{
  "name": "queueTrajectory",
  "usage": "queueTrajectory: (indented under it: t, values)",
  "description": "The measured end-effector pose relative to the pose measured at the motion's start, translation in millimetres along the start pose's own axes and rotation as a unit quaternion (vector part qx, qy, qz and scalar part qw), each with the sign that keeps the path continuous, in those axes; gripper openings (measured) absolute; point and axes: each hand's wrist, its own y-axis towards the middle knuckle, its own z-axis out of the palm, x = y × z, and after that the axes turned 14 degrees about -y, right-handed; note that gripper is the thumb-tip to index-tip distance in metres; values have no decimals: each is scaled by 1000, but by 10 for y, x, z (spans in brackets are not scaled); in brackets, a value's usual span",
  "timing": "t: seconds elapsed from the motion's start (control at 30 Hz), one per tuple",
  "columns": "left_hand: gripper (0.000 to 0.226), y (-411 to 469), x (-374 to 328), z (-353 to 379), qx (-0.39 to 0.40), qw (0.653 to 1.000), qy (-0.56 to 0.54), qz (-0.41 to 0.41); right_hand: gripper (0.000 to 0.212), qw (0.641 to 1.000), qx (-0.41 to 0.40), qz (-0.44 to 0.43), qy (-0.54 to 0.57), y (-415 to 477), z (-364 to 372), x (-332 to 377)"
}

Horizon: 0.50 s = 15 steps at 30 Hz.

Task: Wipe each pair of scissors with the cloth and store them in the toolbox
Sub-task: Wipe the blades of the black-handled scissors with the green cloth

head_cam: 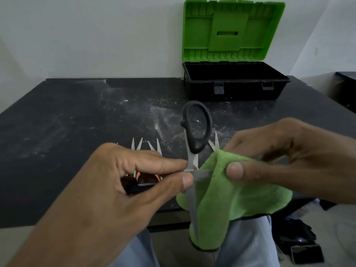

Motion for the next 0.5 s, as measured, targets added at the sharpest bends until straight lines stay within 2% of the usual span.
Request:
queueTrajectory:
  t: [0.17, 0.33, 0.5]
  values:
    - [26, 27, 16, -86, -4, 997, -11, -72, 20, 998, -51, 3, 37, 56, 134, 51]
    - [20, 50, -37, -47, -21, 980, -97, -173, 18, 987, -104, 82, 96, 64, 262, 3]
    - [26, -1, 9, -48, 13, 974, -122, -192, 18, 974, -109, 133, 149, 45, 295, -25]
